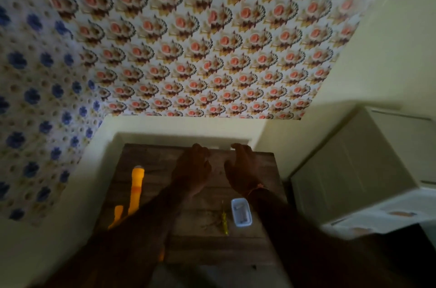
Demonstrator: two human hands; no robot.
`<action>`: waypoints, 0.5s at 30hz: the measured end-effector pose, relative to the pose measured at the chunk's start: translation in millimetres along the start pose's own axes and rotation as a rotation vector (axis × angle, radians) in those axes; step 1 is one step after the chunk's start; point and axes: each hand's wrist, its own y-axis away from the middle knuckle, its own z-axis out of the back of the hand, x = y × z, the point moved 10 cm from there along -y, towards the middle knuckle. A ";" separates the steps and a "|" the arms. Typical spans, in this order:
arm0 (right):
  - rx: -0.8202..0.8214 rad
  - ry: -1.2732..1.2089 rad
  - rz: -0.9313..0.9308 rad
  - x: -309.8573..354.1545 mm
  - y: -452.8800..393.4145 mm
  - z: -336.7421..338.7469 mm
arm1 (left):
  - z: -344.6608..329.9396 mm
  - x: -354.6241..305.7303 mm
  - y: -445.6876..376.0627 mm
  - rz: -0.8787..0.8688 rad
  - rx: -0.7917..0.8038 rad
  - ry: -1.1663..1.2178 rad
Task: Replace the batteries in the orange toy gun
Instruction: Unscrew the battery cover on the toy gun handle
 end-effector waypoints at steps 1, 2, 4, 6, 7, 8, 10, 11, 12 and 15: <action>-0.008 -0.004 -0.021 0.1 4.3 -4.2 | -3.5 10.4 3.0 0.001 0.015 -0.008; -0.008 -0.012 -0.036 -0.4 9.3 -8.0 | -6.7 17.7 6.6 0.003 0.039 -0.020; -0.012 -0.017 -0.067 -4.9 17.8 -18.9 | -13.6 30.3 10.3 -0.012 0.073 -0.038; -0.018 -0.004 -0.106 -14.8 26.1 -29.8 | -22.5 41.2 14.7 -0.016 0.081 -0.030; -0.022 -0.005 -0.120 -20.2 28.5 -34.4 | -25.8 46.3 16.8 -0.011 0.073 -0.020; -0.023 -0.011 -0.138 -25.6 30.6 -40.6 | -31.7 53.4 19.9 0.004 0.073 -0.007; -0.022 -0.014 -0.165 -37.5 31.8 -53.4 | -38.8 62.1 24.3 0.013 0.048 0.024; -0.017 -0.012 -0.177 -42.9 31.8 -60.9 | -44.4 68.1 25.9 0.013 0.039 0.033; -0.009 -0.013 -0.184 -47.8 31.2 -68.9 | -49.6 72.4 28.0 0.013 0.043 0.032; 0.018 -0.035 -0.195 -69.7 25.6 -111.4 | -89.5 105.1 28.6 0.043 0.051 0.025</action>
